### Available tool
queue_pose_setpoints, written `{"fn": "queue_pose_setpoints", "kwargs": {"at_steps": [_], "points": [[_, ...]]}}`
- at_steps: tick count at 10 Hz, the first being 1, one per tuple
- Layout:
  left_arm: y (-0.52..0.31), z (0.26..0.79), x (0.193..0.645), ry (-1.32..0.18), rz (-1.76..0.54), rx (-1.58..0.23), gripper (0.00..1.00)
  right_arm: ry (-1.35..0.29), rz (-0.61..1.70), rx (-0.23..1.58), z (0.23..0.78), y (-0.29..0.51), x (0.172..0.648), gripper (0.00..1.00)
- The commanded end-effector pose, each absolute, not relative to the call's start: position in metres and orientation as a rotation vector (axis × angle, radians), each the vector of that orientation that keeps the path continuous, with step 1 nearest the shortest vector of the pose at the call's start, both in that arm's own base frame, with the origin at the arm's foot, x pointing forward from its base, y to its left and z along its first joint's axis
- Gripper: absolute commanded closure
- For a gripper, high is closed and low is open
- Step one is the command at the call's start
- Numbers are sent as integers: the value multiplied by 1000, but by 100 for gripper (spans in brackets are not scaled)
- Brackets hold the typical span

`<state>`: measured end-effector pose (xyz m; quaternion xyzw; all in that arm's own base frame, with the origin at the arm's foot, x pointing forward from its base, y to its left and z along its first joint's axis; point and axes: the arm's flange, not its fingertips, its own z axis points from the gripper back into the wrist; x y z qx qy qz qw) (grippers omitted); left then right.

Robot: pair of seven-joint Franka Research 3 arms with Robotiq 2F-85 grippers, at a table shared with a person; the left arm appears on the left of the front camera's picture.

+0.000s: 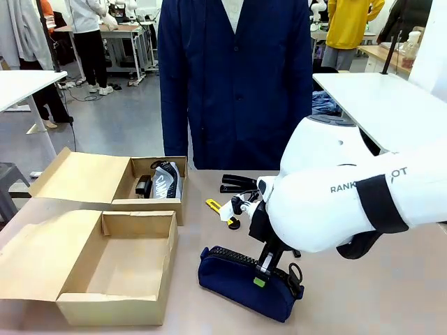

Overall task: Place items inside the box.
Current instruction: Pick up a Pencil pouch or Stapler and place it inside the Mailer Box closest to the robot.

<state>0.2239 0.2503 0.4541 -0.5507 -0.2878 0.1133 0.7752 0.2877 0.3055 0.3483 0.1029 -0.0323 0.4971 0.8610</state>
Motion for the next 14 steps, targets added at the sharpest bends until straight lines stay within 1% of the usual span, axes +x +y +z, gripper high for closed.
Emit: {"fn": "queue_pose_setpoints", "kwargs": {"at_steps": [1, 3, 4, 5, 6, 7, 8, 9, 13, 14], "points": [[250, 456, 224, -646, 230, -1204, 0, -46, 994, 193, 355, 301, 291, 100], [250, 456, 224, -646, 230, -1204, 0, 19, 885, 162, 378, 282, 297, 100], [250, 456, 224, -646, 230, -1204, 0, 33, 825, 167, 406, 271, 293, 100], [250, 456, 224, -646, 230, -1204, 0, 108, 741, 257, 437, 259, 282, 100], [250, 456, 224, -646, 230, -1204, 0, 95, 619, 308, 463, 242, 259, 100], [250, 456, 224, -646, 230, -1204, 0, 13, 548, 337, 470, 226, 246, 100], [250, 456, 224, -646, 230, -1204, 0, -143, 446, 338, 470, 196, 248, 100], [250, 456, 224, -646, 230, -1204, 0, 89, 665, 289, 458, 238, 264, 100], [250, 456, 224, -646, 230, -1204, 0, 89, 665, 289, 458, 238, 264, 100], [250, 456, 224, -646, 230, -1204, 0, 100, 635, 295, 451, 235, 254, 91]]}}
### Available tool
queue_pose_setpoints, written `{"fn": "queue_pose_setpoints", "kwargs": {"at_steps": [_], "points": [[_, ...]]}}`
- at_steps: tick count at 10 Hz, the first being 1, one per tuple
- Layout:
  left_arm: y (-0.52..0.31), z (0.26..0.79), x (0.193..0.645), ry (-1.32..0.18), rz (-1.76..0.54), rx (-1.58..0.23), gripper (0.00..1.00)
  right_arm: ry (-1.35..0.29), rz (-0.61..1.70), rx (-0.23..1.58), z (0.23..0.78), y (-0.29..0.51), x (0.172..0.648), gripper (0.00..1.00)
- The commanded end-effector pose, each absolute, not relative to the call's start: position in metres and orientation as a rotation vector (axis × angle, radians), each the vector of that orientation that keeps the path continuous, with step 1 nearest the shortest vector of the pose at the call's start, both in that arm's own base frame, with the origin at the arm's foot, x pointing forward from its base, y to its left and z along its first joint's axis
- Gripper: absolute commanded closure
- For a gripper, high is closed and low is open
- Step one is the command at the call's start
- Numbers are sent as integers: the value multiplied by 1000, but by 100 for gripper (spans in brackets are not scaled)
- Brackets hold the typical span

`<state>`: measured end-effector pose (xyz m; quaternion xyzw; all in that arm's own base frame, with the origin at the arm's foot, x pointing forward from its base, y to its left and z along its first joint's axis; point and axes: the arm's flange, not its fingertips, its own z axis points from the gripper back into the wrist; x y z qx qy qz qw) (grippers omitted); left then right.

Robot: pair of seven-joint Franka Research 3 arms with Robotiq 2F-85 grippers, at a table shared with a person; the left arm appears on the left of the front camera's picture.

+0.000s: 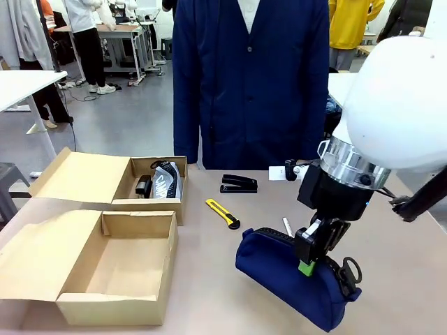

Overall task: Place items inside the box.
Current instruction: Pick up a Pencil pouch or Stapler and place it inside the Mailer Box closest to the robot.

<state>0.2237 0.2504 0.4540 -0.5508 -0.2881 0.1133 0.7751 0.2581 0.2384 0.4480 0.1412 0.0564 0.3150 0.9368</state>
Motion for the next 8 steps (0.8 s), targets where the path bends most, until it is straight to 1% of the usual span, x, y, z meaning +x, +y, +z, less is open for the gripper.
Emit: {"fn": "queue_pose_setpoints", "kwargs": {"at_steps": [1, 2, 3, 4, 5, 7, 8], "points": [[250, 456, 224, -646, 230, -1204, 0, 128, 591, 291, 460, 264, 260, 91], [250, 456, 224, -646, 230, -1204, 0, 124, 508, 268, 481, 295, 262, 91], [250, 456, 224, -646, 230, -1204, 0, 165, 400, 222, 500, 325, 261, 91], [250, 456, 224, -646, 230, -1204, 0, 171, 358, 205, 509, 340, 260, 91], [250, 456, 224, -646, 230, -1204, 0, 188, 198, 152, 524, 368, 255, 91], [250, 456, 224, -646, 230, -1204, 0, 170, 53, 159, 539, 414, 241, 91], [250, 456, 224, -646, 230, -1204, 0, 122, -1, 141, 544, 445, 233, 91]]}}
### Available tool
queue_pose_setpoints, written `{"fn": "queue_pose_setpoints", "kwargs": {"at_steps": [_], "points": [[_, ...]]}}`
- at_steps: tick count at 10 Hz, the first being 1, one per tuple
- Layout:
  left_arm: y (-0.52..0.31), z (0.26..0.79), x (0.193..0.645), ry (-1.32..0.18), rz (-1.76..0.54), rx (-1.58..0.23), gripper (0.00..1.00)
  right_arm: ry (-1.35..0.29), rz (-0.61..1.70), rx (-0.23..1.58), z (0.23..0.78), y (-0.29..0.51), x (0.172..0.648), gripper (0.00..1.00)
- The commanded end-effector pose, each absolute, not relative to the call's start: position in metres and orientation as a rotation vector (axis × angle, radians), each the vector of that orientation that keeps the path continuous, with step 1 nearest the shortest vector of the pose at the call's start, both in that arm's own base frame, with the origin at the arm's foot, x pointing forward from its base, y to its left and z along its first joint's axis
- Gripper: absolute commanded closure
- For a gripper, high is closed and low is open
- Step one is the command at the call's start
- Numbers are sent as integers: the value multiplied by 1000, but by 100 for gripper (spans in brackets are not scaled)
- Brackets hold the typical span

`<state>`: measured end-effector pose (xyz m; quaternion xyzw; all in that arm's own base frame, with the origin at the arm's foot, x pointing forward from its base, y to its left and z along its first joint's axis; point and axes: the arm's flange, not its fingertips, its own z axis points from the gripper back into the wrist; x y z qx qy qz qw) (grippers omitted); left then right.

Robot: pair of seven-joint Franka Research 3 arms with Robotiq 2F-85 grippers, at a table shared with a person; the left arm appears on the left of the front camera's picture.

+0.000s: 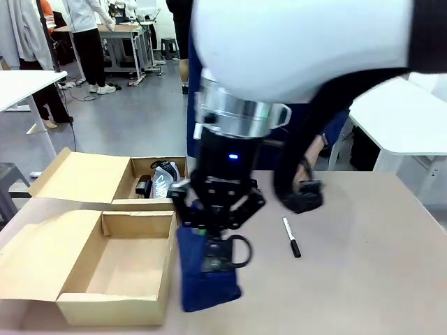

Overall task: Place items inside the box.
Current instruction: Pick up a Pencil pouch or Stapler and place it inside the Mailer Box closest to the robot.

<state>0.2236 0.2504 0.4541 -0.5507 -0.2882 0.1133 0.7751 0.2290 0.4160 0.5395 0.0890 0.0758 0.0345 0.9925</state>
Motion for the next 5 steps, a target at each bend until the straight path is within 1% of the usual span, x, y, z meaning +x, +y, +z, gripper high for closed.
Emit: {"fn": "queue_pose_setpoints", "kwargs": {"at_steps": [1, 2, 3, 5], "points": [[250, 456, 224, -646, 230, -1204, 0, 51, 17, 89, 549, 472, 223, 91], [250, 456, 224, -646, 230, -1204, 0, 39, -1, 104, 556, 497, 214, 91], [250, 456, 224, -646, 230, -1204, 0, -18, -43, 40, 556, 525, 210, 91], [250, 456, 224, -646, 230, -1204, 0, -111, 36, -2, 540, 583, 218, 91]]}}
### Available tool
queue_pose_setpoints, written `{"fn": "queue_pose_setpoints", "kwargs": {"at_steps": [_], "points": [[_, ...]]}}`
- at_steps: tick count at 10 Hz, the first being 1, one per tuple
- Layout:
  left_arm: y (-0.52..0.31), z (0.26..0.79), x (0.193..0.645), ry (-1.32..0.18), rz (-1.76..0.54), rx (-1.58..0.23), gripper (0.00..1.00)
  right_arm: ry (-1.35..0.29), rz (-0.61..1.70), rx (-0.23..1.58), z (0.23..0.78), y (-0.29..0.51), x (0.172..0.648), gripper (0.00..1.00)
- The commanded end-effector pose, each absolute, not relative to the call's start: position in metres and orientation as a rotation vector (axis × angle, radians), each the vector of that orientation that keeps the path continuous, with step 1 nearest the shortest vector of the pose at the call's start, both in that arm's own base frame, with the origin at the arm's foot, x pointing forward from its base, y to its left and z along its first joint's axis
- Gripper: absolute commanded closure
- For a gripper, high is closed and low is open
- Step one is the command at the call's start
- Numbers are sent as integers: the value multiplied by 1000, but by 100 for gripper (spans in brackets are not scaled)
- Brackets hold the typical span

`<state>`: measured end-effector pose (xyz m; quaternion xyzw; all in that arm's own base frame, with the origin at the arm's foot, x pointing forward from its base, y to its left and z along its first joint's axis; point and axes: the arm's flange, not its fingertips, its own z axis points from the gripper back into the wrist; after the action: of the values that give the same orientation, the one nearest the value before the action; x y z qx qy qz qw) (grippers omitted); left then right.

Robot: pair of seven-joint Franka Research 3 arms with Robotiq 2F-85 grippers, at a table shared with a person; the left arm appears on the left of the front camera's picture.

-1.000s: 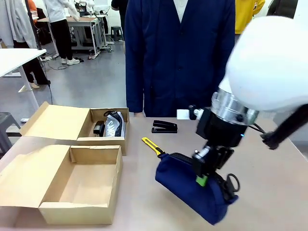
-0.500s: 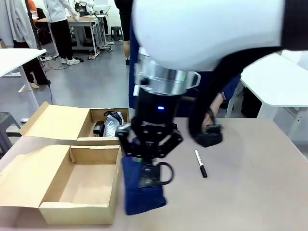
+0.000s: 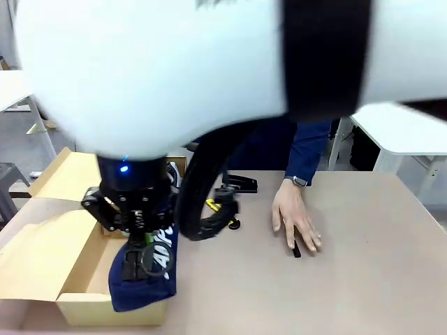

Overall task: Place items inside the box.
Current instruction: Pick up a Pencil pouch or Stapler and place it inside the Mailer Box closest to the robot.

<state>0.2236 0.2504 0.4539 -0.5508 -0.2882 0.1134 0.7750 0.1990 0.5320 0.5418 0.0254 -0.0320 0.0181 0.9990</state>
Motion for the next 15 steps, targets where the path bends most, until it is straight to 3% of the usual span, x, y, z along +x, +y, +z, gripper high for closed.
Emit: {"fn": "queue_pose_setpoints", "kwargs": {"at_steps": [1, 2, 4, 6, 10, 15], "points": [[250, 456, 224, -646, 230, -1204, 0, -109, 97, 1, 531, 612, 227, 91], [250, 456, 224, -646, 230, -1204, 0, -176, 85, -9, 525, 631, 235, 91], [250, 456, 224, -646, 230, -1204, 0, -131, 170, 74, 504, 650, 249, 91], [250, 456, 224, -646, 230, -1204, 0, -160, 123, 2, 490, 607, 232, 91], [250, 456, 224, -646, 230, -1204, 0, -211, 36, 73, 453, 655, 252, 91], [250, 456, 224, -646, 230, -1204, 0, -108, -18, 67, 399, 647, 262, 91]]}}
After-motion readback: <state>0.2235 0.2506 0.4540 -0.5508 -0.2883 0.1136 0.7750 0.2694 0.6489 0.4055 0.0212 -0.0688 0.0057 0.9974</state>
